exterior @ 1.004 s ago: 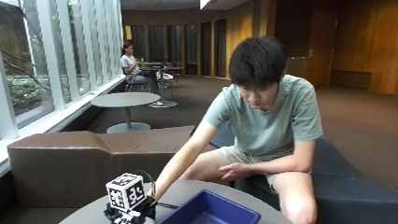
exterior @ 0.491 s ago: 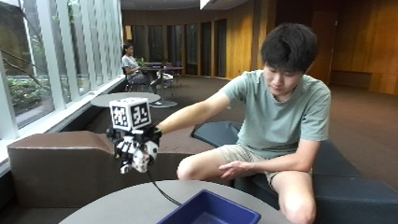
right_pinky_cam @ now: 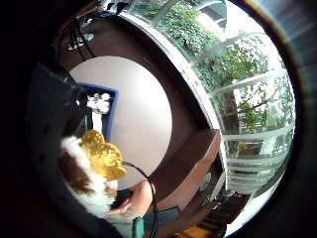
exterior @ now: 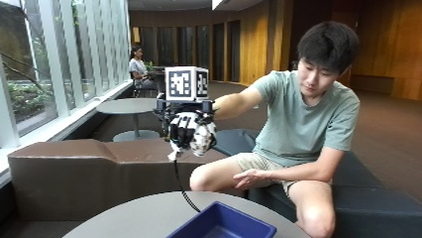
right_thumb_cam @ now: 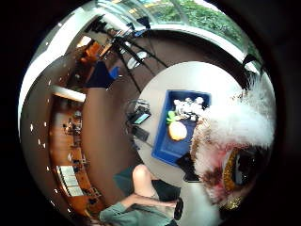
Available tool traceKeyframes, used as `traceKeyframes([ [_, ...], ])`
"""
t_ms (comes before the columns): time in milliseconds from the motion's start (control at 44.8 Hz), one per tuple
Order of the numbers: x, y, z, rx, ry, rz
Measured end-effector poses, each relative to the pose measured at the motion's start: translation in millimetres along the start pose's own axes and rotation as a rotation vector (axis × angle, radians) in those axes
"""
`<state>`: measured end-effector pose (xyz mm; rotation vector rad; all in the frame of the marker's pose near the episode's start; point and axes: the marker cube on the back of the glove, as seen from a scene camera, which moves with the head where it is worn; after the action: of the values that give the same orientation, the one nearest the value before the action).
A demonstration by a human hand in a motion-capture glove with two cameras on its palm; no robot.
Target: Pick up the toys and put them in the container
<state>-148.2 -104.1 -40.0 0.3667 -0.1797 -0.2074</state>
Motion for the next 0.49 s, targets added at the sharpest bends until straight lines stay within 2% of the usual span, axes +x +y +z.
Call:
traceKeyframes([
  [223,-63,-4,30,-0.027,-0.15,-0.061],
  [491,-82,4,56,-0.2,-0.057,0.018],
])
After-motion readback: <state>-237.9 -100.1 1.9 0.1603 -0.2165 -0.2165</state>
